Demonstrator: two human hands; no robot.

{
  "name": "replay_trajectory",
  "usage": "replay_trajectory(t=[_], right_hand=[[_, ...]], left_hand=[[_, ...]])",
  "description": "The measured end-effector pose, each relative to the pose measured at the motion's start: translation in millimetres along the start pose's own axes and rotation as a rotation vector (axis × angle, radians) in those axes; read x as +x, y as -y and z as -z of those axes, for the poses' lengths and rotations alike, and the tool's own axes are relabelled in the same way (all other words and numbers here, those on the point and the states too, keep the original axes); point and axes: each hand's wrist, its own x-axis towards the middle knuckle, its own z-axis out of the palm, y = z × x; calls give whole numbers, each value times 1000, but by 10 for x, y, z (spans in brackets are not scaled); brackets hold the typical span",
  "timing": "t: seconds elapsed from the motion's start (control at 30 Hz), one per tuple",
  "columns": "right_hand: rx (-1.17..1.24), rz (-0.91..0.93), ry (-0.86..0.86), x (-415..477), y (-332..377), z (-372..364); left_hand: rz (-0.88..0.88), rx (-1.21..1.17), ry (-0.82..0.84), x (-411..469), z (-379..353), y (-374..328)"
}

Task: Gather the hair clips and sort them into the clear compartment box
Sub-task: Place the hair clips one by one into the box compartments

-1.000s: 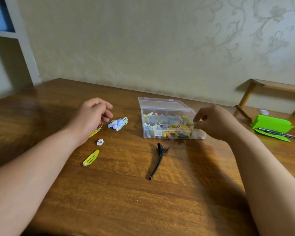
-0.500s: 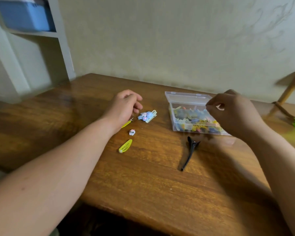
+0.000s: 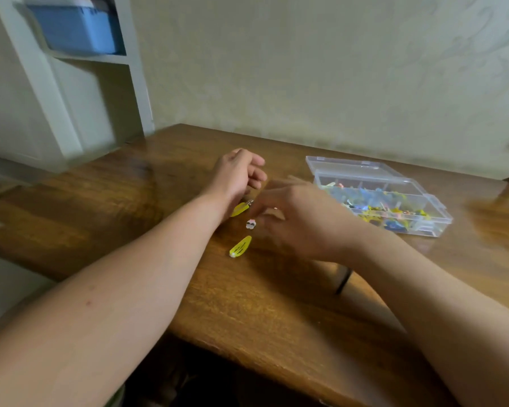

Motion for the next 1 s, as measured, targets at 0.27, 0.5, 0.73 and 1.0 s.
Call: replay_trajectory(t=[0.27, 0.5, 0.73, 1.0], right_hand=[[10, 36, 203, 34, 156, -102], [-123, -20, 55, -67, 17, -140], [4, -537, -145, -348, -522, 453], [-7, -785, -231, -611, -1018, 672]], left_hand=[[-8, 30, 30, 7, 35, 41], [-154, 145, 17, -8, 14, 88], [-400, 437, 346, -200, -148, -7], [-527, 866, 465, -369, -279, -41]])
